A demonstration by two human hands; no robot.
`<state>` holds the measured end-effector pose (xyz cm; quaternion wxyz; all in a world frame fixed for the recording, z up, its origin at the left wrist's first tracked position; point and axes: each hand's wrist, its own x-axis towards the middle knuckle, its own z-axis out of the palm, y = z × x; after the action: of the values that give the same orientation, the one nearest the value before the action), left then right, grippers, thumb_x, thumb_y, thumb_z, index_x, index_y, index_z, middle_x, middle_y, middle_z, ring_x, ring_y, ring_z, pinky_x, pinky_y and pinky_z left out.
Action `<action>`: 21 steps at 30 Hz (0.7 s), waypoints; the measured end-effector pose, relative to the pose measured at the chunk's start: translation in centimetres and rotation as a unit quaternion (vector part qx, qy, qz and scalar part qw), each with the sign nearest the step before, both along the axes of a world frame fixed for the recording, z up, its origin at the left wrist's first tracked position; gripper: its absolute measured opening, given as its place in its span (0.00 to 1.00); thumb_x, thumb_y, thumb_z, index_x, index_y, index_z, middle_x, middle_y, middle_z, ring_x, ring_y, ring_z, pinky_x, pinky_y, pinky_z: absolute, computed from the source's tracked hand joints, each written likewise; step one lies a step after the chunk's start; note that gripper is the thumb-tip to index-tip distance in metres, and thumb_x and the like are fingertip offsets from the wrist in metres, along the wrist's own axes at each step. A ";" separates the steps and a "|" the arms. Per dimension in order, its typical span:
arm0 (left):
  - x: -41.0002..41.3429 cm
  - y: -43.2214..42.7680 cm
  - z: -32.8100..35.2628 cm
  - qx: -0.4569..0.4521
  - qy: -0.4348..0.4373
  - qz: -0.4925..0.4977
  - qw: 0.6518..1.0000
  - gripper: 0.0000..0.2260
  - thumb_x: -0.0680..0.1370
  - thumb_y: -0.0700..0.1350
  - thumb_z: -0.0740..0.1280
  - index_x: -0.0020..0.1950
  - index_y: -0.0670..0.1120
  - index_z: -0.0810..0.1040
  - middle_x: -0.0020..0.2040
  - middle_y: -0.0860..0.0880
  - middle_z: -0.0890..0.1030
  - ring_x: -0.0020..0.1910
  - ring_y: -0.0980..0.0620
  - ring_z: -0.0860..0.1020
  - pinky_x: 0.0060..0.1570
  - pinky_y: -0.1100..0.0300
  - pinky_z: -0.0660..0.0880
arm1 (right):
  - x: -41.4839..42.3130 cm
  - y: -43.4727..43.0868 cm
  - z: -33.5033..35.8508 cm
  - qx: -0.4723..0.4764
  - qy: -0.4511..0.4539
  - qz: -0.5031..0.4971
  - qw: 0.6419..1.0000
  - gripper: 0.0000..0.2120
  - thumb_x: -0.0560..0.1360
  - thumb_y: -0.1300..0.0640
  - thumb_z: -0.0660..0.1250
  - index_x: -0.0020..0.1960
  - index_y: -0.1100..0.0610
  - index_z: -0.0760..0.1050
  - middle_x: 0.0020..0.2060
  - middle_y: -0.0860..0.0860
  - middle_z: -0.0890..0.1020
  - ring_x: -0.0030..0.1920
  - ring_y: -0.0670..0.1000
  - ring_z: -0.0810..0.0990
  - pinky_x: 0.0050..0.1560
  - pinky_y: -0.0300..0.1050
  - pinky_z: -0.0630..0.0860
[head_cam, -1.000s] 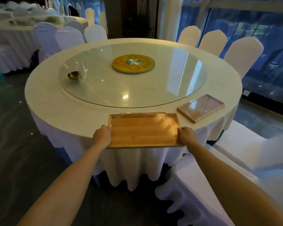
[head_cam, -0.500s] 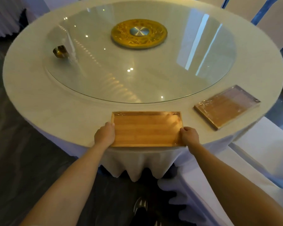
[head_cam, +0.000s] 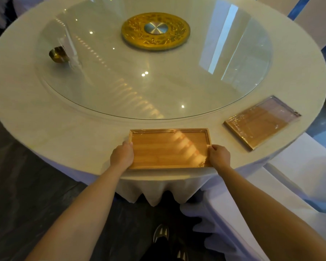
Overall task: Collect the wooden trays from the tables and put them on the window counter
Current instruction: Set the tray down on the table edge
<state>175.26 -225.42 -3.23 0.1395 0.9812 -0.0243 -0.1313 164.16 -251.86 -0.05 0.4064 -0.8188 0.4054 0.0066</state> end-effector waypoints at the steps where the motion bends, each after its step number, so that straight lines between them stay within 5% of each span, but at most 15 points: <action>1: 0.0 0.0 -0.1 0.003 -0.002 -0.003 1.000 0.21 0.82 0.49 0.47 0.60 0.37 0.71 0.51 0.37 0.80 0.49 0.38 0.78 0.39 0.54 0.67 | 0.0 -0.1 -0.1 0.002 0.002 -0.003 1.000 0.18 0.79 0.59 0.55 0.47 0.73 0.77 0.36 0.66 0.78 0.38 0.61 0.77 0.52 0.62 0.76; 8: 0.3 -0.1 -0.3 0.025 -0.014 -0.018 0.999 0.21 0.82 0.50 0.46 0.60 0.38 0.70 0.49 0.39 0.81 0.46 0.40 0.79 0.36 0.54 0.68 | 0.3 -0.7 -0.2 0.006 0.010 0.002 1.000 0.17 0.79 0.58 0.55 0.51 0.69 0.79 0.45 0.65 0.82 0.45 0.61 0.78 0.53 0.55 0.74; 12: 0.3 0.0 -0.3 0.036 -0.011 -0.018 0.999 0.21 0.82 0.50 0.45 0.59 0.39 0.71 0.49 0.40 0.81 0.44 0.43 0.78 0.36 0.54 0.69 | 0.4 -0.6 -0.6 0.002 0.026 0.005 1.000 0.17 0.79 0.60 0.54 0.50 0.70 0.78 0.41 0.64 0.79 0.41 0.58 0.75 0.45 0.50 0.72; 17: 0.2 0.2 -0.2 0.039 -0.013 -0.020 0.999 0.21 0.82 0.50 0.45 0.61 0.39 0.70 0.50 0.40 0.81 0.45 0.42 0.79 0.37 0.54 0.69 | 0.6 -0.5 -1.1 -0.028 0.043 0.000 0.999 0.18 0.79 0.60 0.54 0.49 0.69 0.79 0.40 0.63 0.78 0.43 0.60 0.76 0.51 0.55 0.75; 21: 0.3 0.1 0.0 0.037 -0.015 -0.019 0.999 0.21 0.82 0.50 0.45 0.61 0.39 0.70 0.49 0.40 0.81 0.42 0.44 0.77 0.35 0.55 0.68 | 0.8 -0.7 -1.3 -0.052 0.060 0.003 0.997 0.16 0.79 0.60 0.54 0.49 0.66 0.78 0.45 0.63 0.81 0.41 0.55 0.73 0.42 0.48 0.70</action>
<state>175.56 -225.30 -3.24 0.1000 0.9869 -0.0397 -0.1201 164.94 -252.54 -1.34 0.3384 -0.8380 0.4266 0.0361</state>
